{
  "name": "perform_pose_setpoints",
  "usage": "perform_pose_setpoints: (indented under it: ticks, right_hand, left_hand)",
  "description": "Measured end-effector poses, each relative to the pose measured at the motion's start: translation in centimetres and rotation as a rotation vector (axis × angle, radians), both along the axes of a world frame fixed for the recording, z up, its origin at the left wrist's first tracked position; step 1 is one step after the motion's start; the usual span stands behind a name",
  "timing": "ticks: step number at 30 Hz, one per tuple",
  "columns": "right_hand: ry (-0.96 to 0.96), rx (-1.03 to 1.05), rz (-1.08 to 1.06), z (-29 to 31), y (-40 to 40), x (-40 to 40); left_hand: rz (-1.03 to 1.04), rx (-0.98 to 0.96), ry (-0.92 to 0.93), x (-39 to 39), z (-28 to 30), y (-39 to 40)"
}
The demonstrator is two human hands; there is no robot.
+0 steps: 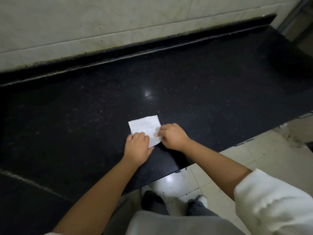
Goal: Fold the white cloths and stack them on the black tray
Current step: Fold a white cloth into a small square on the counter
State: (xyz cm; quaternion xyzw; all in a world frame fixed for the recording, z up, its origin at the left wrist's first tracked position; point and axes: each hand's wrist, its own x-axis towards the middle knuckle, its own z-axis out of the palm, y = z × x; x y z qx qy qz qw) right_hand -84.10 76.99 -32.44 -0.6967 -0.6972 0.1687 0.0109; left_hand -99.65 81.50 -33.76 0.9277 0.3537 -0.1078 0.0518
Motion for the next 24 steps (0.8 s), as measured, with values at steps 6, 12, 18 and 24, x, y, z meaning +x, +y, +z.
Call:
perform_pose_setpoints:
  ticks: [6, 12, 18, 24]
  right_hand:
    - [0.330, 0.078, -0.354, 2.5, -5.2, 8.7]
    - [0.274, 0.128, -0.534, 6.2, -16.1, 22.8]
    - [0.112, 0.117, -0.686, 8.7, -28.9, 34.2]
    - [0.059, 0.128, -0.820, 10.6, -38.1, 43.7]
  left_hand:
    - [-0.113, 0.013, -0.133, 8.3, 2.5, -2.8]
    - [-0.229, -0.150, -0.293, 23.8, 5.9, -9.6]
    - [-0.486, -0.181, -0.246, 38.9, 8.9, -18.7]
    - [-0.689, -0.183, -0.271, 50.8, 10.4, -24.2]
